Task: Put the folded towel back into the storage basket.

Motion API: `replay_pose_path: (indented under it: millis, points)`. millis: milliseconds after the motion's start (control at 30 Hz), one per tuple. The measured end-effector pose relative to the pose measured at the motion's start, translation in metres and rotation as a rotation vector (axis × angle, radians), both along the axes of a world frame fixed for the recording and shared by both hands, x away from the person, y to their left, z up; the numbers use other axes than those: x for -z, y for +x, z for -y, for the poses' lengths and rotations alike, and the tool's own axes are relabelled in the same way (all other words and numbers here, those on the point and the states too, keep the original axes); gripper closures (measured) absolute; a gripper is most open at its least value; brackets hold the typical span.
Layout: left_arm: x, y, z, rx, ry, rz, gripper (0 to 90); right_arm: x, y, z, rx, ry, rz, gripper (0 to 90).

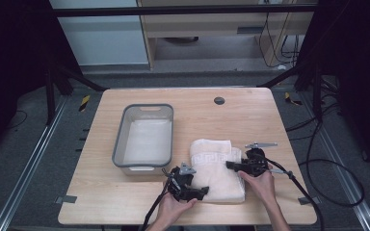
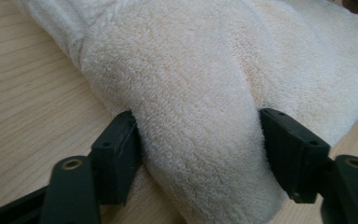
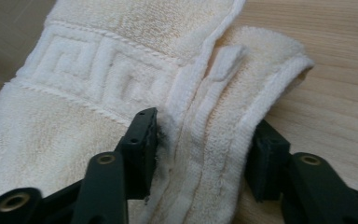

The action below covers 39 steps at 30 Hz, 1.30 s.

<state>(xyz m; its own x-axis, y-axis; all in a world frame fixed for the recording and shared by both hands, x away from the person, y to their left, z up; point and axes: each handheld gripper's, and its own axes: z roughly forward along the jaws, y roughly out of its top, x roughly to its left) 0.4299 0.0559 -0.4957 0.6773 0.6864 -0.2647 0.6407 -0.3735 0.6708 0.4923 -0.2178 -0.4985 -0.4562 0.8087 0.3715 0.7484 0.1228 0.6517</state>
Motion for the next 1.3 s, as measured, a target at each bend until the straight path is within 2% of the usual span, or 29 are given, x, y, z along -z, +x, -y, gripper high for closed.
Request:
replay_pose_path:
  millis: [167, 300, 467, 633, 700, 800, 967, 1100, 1300]
  points:
    - [-0.001, 0.0, -0.001, 0.015, -0.012, -0.01, 43.0, -0.001, -0.001, -0.001, -0.01, 0.023, -0.001, 64.7]
    - [-0.002, -0.004, -0.002, 0.011, -0.026, 0.007, 52.0, -0.004, -0.002, -0.001, -0.009, 0.031, -0.002, 66.5]
    - [-0.005, -0.005, -0.005, 0.006, -0.055, 0.01, 59.9, -0.013, -0.004, -0.003, -0.022, 0.013, 0.035, 66.9]
    - [-0.012, -0.008, -0.008, 0.007, -0.079, 0.03, 62.2, -0.024, -0.009, 0.002, -0.027, 0.058, 0.071, 67.0]
    - [-0.016, -0.009, -0.009, 0.009, -0.094, 0.037, 62.3, -0.03, -0.011, 0.004, -0.031, 0.063, 0.085, 67.0]
    - [-0.024, -0.011, -0.011, 0.013, -0.103, 0.056, 62.3, -0.04, -0.016, 0.004, -0.036, 0.059, 0.13, 67.0]
    - [-0.038, -0.015, -0.016, 0.011, -0.13, 0.083, 62.3, -0.053, -0.021, 0.004, -0.036, 0.095, 0.163, 66.8]
    - [-0.046, -0.017, -0.019, 0.008, -0.13, 0.118, 62.3, -0.064, -0.024, 0.002, -0.041, 0.092, 0.206, 66.8]
    - [-0.054, -0.02, -0.02, 0.006, -0.13, 0.15, 62.3, -0.074, -0.027, -0.001, -0.042, 0.093, 0.239, 66.8]
